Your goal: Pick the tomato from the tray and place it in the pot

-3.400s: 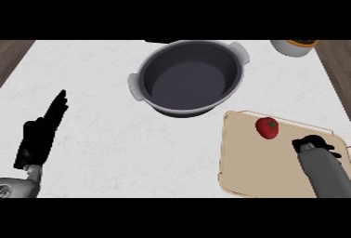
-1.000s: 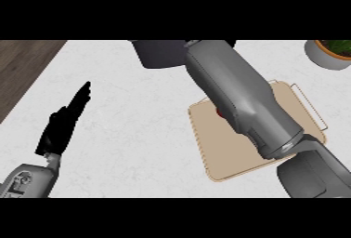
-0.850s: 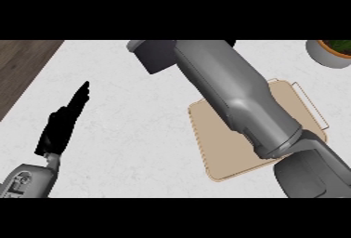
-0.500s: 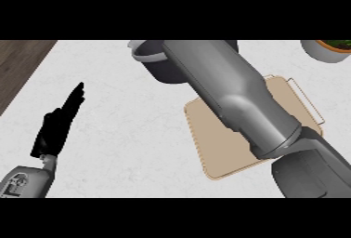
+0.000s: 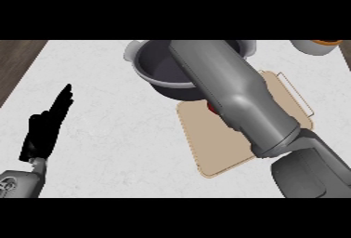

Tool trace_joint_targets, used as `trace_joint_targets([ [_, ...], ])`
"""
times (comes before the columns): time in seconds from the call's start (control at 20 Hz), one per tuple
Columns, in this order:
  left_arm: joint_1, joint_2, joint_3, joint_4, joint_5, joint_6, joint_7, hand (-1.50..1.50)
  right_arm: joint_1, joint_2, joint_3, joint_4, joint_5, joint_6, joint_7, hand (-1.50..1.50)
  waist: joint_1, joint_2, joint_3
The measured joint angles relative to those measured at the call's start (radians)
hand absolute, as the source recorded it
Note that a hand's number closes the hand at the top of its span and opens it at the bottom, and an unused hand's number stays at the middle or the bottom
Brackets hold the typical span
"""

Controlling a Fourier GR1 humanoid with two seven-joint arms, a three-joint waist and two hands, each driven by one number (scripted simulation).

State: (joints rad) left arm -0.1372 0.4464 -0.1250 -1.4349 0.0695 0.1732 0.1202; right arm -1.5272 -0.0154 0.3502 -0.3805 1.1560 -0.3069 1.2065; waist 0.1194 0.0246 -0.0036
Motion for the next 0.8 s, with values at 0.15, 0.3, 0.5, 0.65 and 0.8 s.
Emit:
trace_joint_targets([
  [0.15, 0.024, -0.001, 0.004, -0.014, -0.002, 0.007, -0.002, 0.00, 0.013, 0.001, -0.023, 0.032, 0.016, -0.042, -0.019, 1.50, -0.013, 0.000, 0.001],
  [0.3, 0.039, 0.000, 0.012, -0.020, -0.003, 0.012, -0.006, 0.00, 0.038, -0.011, -0.058, 0.063, 0.016, -0.091, -0.049, 1.50, -0.029, 0.000, 0.002],
  [0.5, 0.046, 0.003, 0.025, -0.036, -0.001, 0.016, 0.003, 0.00, 0.063, -0.020, -0.094, 0.119, 0.022, -0.147, -0.078, 1.50, -0.035, 0.002, 0.002],
  [0.65, 0.053, -0.003, 0.023, -0.046, -0.005, 0.020, 0.002, 0.00, 0.083, -0.038, -0.117, 0.173, 0.020, -0.173, -0.100, 1.50, -0.034, 0.006, 0.002],
  [0.8, 0.062, -0.003, 0.025, -0.054, -0.002, 0.012, -0.006, 0.00, 0.096, -0.057, -0.157, 0.190, -0.002, -0.216, -0.127, -1.50, -0.028, 0.010, 0.003],
])
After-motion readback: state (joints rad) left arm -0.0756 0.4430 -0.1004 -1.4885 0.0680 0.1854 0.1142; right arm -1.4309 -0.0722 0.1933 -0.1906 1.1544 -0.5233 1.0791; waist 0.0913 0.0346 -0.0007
